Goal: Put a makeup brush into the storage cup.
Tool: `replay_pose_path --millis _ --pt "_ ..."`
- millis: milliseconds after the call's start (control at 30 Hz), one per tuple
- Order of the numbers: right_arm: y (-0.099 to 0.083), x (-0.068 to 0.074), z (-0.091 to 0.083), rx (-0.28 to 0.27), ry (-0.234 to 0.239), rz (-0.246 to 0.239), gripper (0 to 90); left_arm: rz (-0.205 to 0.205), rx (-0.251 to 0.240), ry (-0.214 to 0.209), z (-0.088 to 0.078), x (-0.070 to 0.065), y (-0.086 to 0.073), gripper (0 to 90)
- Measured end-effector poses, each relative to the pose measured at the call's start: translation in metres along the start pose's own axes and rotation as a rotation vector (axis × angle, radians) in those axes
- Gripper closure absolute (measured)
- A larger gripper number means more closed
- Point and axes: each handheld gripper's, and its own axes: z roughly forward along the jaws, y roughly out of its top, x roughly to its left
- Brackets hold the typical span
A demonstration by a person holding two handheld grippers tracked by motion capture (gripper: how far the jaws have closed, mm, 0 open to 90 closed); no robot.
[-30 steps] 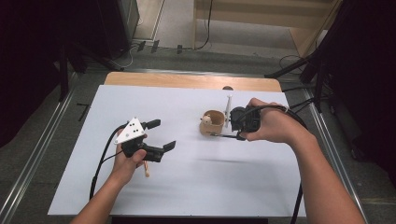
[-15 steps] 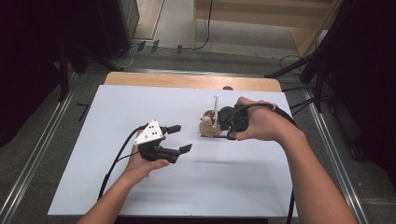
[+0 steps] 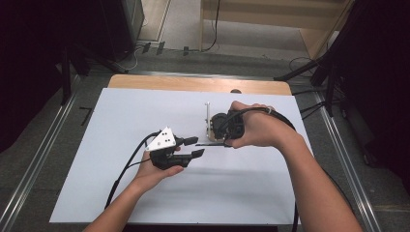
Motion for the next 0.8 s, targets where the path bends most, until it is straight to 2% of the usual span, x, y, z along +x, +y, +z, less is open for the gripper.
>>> replay_pose_path --millis 333,800 --pt "0.014 0.005 -0.001 0.003 0.005 -0.051 84.8 0.018 0.010 -0.020 0.000 -0.002 0.000 67.2" --pt "0.019 0.007 0.000 0.013 0.019 -0.075 84.7 0.041 0.041 -0.048 0.001 -0.006 0.001 74.7"
